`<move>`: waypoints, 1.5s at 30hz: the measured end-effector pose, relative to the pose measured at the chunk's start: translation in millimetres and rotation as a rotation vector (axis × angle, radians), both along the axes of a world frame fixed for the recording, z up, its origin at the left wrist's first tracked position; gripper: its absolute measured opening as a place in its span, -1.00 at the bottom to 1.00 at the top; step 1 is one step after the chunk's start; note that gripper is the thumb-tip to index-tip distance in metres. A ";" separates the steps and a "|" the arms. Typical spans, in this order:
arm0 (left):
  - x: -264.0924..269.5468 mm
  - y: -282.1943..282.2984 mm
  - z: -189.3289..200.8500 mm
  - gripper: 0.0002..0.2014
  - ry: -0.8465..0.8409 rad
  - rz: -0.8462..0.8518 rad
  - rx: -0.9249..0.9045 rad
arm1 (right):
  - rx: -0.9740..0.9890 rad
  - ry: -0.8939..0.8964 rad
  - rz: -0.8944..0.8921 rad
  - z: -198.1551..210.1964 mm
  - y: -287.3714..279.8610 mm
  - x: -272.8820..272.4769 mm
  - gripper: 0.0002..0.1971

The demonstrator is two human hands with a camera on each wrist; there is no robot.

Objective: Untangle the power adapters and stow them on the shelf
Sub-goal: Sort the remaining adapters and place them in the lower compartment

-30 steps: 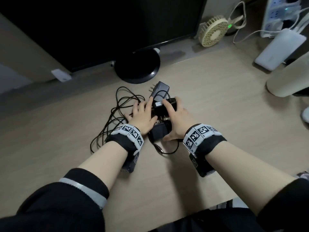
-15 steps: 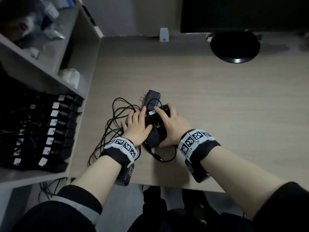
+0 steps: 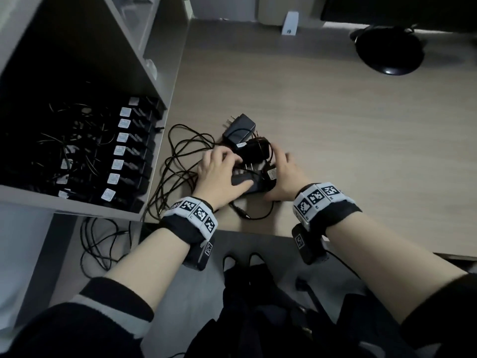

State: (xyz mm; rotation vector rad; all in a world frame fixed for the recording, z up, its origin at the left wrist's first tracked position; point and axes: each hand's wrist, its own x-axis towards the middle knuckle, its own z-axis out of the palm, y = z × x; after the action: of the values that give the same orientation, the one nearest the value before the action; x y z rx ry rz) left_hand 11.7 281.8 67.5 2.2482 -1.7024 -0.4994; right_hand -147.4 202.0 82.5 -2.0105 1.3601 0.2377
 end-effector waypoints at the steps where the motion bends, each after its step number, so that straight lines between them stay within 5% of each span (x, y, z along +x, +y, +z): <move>1: -4.5 0.1 -0.1 -0.43 -0.015 -0.063 0.048 | 0.032 0.029 -0.026 0.0 -1.6 -1.8 0.08; 5: -15.9 -3.7 -4.7 -0.38 -0.143 -0.161 0.148 | 0.100 0.104 -0.089 5.1 -7.0 -12.1 -0.36; 10: -16.3 -5.5 3.6 -0.34 -0.161 -0.090 0.173 | 0.182 -0.064 -0.225 8.6 -11.6 -23.6 -0.58; 13: -6.6 -6.6 18.4 -0.31 0.016 0.006 0.156 | 0.423 -0.399 -0.484 11.4 -15.3 -32.4 -0.75; 18: 18.5 -11.8 61.5 -0.22 0.510 0.127 0.036 | 0.520 -0.732 -0.833 20.8 -29.4 -44.3 -0.66; 22: 31.1 -17.7 92.6 -0.30 0.801 0.156 -0.050 | 0.383 -0.816 -1.008 38.7 -44.0 -49.6 -0.60; 29: 39.1 -23.6 135.5 -0.45 1.029 0.146 -0.064 | 0.004 -0.888 -0.982 105.2 -68.5 -27.3 -0.57; 32: 38.3 -25.5 148.2 -0.60 0.939 0.087 -0.028 | 0.056 -0.988 -0.939 134.3 -68.8 -12.1 -0.55; 38: 37.6 -30.1 161.1 -0.35 0.420 0.049 -0.217 | -0.117 -0.875 -0.701 152.0 -56.1 6.6 -0.61; 41: 25.0 -31.5 168.2 -0.24 0.413 -0.024 -0.342 | 0.048 -0.785 -0.622 150.2 -49.9 13.6 -0.75; 45: 10.0 -31.9 173.9 -0.35 0.232 -0.094 -0.397 | 0.442 -0.851 -0.604 162.2 -41.4 21.8 -0.72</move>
State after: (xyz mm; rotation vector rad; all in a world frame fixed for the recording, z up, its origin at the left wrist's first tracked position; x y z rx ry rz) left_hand 21.7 250.0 241.5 1.7683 -1.6260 -0.3837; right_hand -125.6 160.6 244.7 -1.0468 1.1299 -0.5005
